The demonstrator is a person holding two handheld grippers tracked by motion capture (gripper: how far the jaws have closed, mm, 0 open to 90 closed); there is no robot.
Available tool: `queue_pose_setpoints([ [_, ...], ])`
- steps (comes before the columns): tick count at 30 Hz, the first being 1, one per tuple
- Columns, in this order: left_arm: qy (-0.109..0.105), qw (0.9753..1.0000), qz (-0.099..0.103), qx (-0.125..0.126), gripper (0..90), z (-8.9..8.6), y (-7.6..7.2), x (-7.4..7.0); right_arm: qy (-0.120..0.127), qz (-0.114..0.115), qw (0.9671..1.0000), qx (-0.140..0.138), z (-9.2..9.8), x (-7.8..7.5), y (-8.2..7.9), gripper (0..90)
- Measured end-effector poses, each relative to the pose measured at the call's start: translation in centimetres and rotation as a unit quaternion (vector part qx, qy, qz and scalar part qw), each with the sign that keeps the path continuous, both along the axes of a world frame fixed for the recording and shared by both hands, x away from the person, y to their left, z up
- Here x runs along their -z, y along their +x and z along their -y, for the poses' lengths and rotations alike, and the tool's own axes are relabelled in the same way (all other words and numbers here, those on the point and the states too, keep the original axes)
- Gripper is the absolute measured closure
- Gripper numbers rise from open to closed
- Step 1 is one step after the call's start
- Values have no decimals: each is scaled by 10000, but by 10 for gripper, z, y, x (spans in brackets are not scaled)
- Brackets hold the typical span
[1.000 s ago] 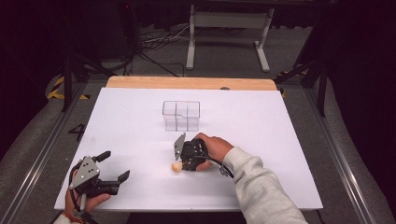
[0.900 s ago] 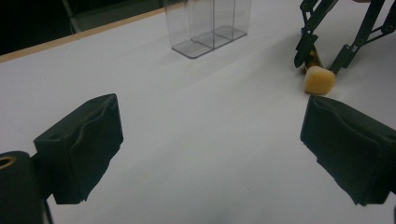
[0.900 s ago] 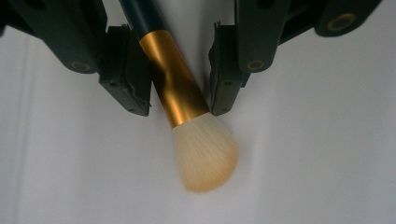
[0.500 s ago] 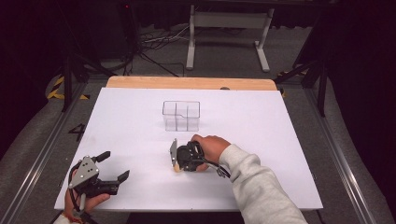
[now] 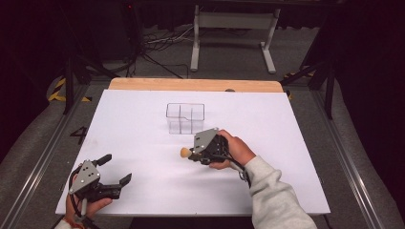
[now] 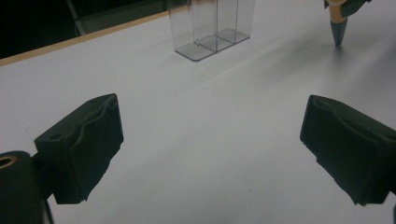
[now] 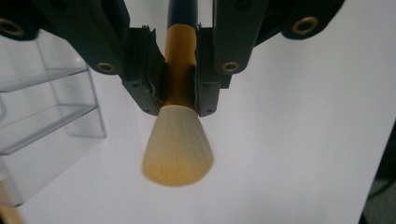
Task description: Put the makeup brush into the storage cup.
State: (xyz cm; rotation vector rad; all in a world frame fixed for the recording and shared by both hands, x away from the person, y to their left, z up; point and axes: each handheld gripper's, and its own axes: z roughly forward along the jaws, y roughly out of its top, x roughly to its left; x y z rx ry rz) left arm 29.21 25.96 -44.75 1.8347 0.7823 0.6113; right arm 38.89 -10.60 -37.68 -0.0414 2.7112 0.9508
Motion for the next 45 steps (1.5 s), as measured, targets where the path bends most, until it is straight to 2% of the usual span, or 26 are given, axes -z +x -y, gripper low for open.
queue_pose_setpoints([
  [2,-22,10000,-4,-16,65,0,0,0,405,66,9990,185,10,-3,-3,736],
  [3,-23,10000,11,-22,65,1,0,0,729,108,9967,329,17,-5,-5,737],
  [4,-26,10000,27,-24,65,1,0,0,729,108,9967,329,17,-5,-5,737],
  [7,-9,10000,39,-65,65,0,-1,0,1327,52,9898,523,31,-6,-8,737],
  [9,-36,10000,19,-82,65,0,0,0,1601,121,9845,706,38,-7,-11,737],
  [11,-61,9999,36,-88,65,-1,0,0,1882,144,9785,835,44,-7,-14,737],
  [13,-71,9999,26,-106,64,-1,0,0,2189,145,9708,973,50,-7,-15,738],
  [14,-76,9999,44,-121,63,-1,0,0,2438,130,9636,1086,55,-7,-16,737],
  [19,-91,9999,39,-115,61,0,0,0,2947,187,9455,1376,65,-6,-17,738],
  [22,-88,9999,54,-113,61,-1,0,0,3137,217,9371,1518,69,-7,-16,738],
  [28,-100,9998,66,-129,60,-2,0,-1,3361,328,9249,1750,70,-9,-12,738],
  [30,-109,9998,77,-135,60,-2,-1,-1,3492,342,9190,1797,70,-11,-9,738],
  [34,-120,9998,74,-124,58,-3,-1,-1,3560,415,9122,1985,70,-14,-4,737],
  [37,-173,9997,111,-162,57,-3,-1,-1,3675,443,9054,2078,69,-17,0,737],
  [39,-174,9996,118,-168,57,-3,-1,-2,3666,452,9051,2106,69,-18,1,737],
  [42,-200,9995,154,-182,57,-3,-2,-2,3723,508,9010,2170,67,-23,5,737],
  [45,-215,9995,167,-181,57,-4,-2,-2,3752,545,8982,2225,65,-27,7,737],
])
